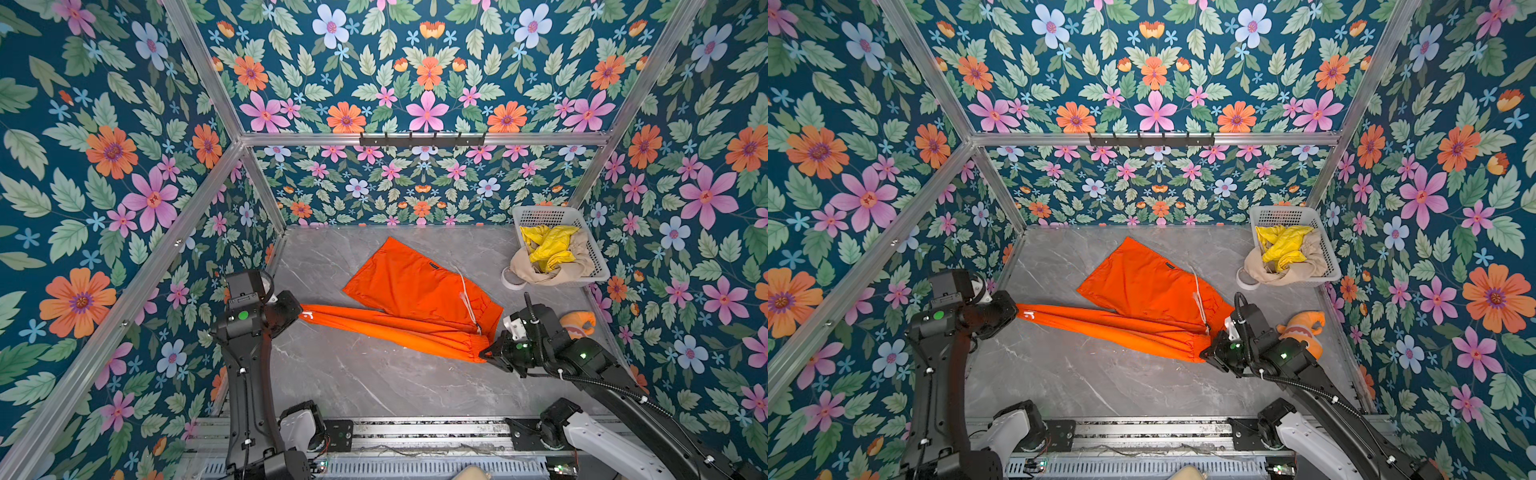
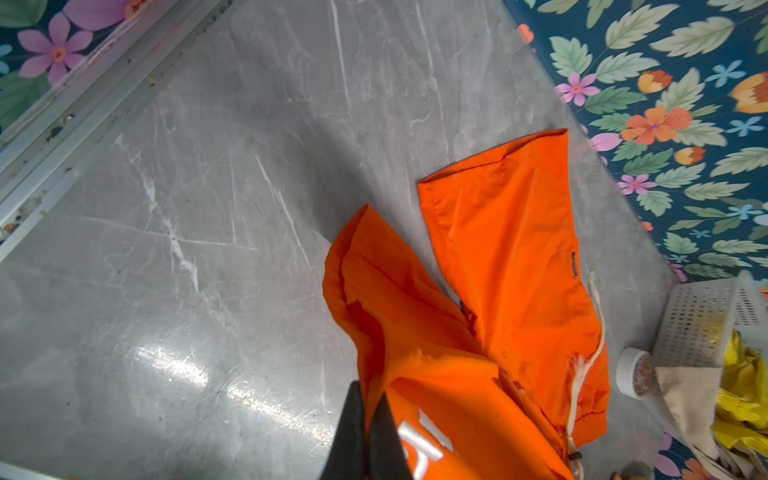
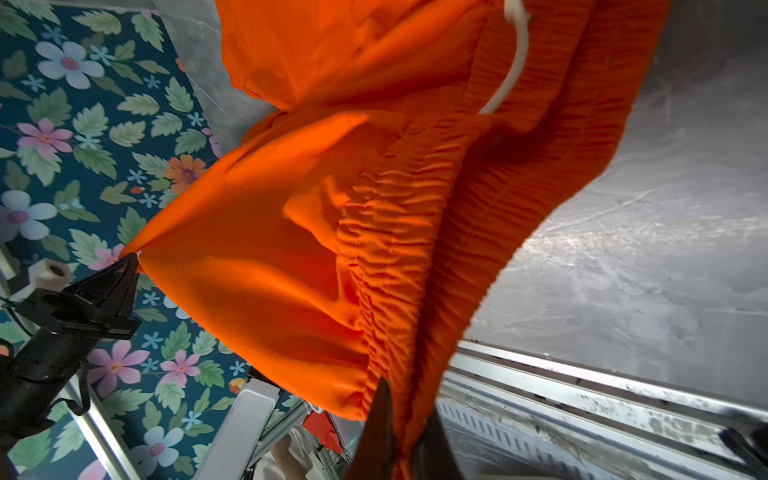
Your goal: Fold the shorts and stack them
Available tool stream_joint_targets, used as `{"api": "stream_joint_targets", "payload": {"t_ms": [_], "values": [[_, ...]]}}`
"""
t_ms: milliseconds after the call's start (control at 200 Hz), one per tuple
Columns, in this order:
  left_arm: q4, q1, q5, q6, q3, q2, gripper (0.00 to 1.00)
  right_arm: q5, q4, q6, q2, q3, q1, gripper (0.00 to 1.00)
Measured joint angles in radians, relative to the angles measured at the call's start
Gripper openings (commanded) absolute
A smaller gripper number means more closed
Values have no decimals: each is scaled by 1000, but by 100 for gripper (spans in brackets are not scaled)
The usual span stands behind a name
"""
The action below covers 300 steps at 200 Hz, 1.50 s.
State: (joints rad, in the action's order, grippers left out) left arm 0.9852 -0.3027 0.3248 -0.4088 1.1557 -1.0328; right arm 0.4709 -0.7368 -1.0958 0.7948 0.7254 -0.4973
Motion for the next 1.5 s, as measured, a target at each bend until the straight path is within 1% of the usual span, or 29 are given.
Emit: {"api": "stream_joint_targets", "payload": {"t_ms": [140, 335, 465, 595, 835, 1165, 1345, 1500], "values": [[-10, 24, 32, 24, 116, -136, 4, 82, 4, 8, 42, 59, 87, 5], [-54, 126, 3, 50, 285, -324, 3, 146, 4, 19, 129, 109, 124, 4], [-82, 211, -35, 67, 400, -455, 3, 183, 7, 5, 163, 110, 158, 4], [-96, 277, -59, 72, 521, -583, 3, 232, 18, 1, 179, 101, 210, 4], [-95, 349, -70, 96, 723, -784, 3, 307, 70, 0, 211, 61, 291, 4], [-118, 418, -89, 100, 858, -938, 2, 349, 107, 4, 242, 17, 343, 3], [-122, 438, -82, 100, 921, -989, 2, 369, 136, 4, 249, -5, 373, 3], [-147, 456, -84, 99, 934, -996, 2, 378, 142, 4, 256, -17, 376, 3]]}}
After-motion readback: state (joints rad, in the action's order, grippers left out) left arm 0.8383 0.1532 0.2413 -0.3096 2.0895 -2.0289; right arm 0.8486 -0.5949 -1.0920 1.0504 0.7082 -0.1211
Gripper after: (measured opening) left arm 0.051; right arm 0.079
